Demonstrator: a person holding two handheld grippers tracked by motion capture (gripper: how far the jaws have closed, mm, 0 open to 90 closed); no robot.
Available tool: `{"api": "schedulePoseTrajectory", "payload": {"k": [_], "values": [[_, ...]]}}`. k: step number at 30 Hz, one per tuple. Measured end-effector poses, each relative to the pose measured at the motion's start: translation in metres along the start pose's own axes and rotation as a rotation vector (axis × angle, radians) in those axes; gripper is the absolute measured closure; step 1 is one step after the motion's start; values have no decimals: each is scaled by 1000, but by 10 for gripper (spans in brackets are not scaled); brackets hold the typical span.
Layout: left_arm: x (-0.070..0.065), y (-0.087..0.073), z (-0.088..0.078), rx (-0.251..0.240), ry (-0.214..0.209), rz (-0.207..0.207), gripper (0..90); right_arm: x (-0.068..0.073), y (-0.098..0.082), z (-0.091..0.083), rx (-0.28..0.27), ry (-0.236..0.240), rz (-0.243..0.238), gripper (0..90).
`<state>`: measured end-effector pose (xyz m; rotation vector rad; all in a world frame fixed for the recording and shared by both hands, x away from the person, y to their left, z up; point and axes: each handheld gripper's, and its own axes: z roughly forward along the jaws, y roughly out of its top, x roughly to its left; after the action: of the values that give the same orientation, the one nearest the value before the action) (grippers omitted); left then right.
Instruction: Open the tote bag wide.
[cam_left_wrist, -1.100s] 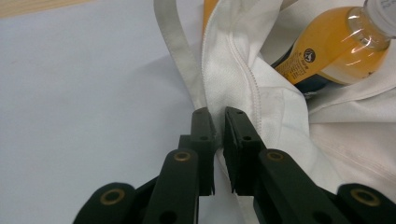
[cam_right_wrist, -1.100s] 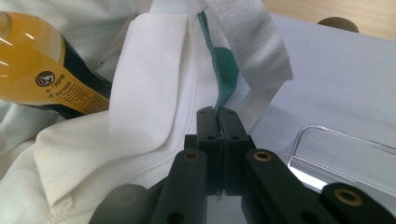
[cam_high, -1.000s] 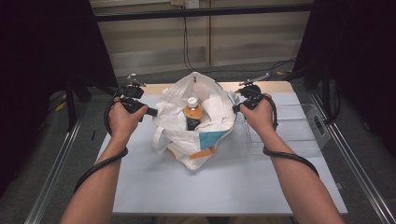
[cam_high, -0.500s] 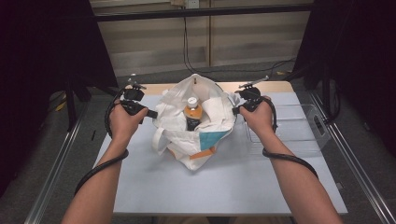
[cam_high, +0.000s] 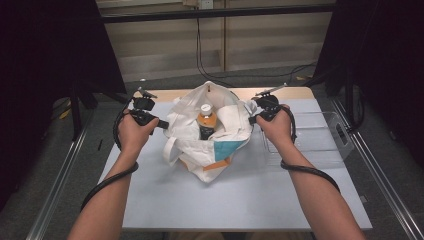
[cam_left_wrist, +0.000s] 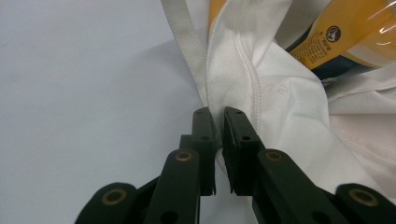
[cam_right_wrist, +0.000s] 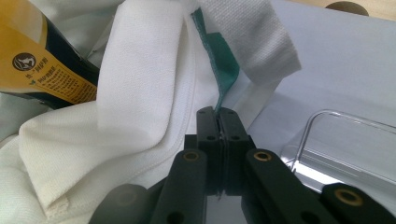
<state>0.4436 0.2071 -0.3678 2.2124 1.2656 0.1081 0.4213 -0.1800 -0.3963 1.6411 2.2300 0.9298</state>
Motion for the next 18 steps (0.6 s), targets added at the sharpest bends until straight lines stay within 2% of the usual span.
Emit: {"api": "schedulePoseTrajectory", "payload": {"k": [18], "values": [[1,-5,9,16,2,-8,834,-1,-4,6,8,1,2,894]]}}
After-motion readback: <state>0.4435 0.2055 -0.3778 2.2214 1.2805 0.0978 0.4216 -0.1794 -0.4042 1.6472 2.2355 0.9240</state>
